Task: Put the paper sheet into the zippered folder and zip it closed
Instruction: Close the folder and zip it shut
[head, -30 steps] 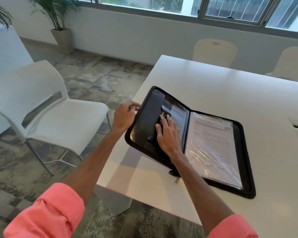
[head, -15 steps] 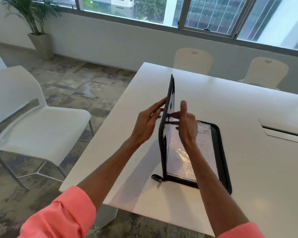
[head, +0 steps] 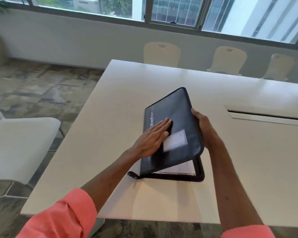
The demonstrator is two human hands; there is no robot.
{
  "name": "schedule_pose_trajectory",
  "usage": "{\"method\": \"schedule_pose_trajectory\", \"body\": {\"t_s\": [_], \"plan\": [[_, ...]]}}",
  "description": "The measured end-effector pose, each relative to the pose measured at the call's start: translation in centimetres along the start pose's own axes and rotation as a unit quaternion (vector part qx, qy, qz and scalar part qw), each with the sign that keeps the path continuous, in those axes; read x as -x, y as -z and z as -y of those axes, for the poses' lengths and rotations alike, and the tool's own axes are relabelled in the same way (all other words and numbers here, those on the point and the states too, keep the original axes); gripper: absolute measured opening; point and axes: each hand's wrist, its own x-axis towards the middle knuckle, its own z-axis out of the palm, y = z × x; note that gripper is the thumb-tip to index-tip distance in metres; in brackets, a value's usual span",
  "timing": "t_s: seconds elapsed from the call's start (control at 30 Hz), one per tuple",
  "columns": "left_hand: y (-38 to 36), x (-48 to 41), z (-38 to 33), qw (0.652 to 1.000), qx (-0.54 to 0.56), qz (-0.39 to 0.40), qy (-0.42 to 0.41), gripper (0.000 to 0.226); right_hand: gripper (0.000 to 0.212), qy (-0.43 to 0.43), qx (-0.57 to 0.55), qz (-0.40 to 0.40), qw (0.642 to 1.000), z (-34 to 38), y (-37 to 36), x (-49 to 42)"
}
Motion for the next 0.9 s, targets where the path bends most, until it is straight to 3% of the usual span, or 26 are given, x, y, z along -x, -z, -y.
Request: {"method": "schedule_pose_trajectory", "body": {"t_s": [0.13,0.3,0.47,0.7,0.9], "plan": [[-2.7,-0.3,0.8,0.997,-0.051,0.053,0.014,0.061,0.034,-0.002,0.119,-0.154,0.981,-1.7,3.9,-0.5],[-4.9,-0.6,1.5,0.99,-0.099,0.096,0.033,0.064,0.013,0.003,0.219,-0.201,0.955,-5.3,5.9,-1.1],[-5.3,-0.7,2.2,0.984,-0.142,0.096,0.051,0.066,0.029,0.012,0.329,-0.281,0.901,-8.0,4.1,-1.1],[-5.9,-1.0,2.8,0.973,-0.199,0.088,0.069,0.066,0.061,0.054,0.515,-0.236,0.823,-11.8,0.6,-1.4],[-5.8,-1.5,2.8,0.969,-0.216,0.094,0.071,0.065,0.068,0.091,0.599,-0.169,0.777,-14.3,0.1,-1.8]]}}
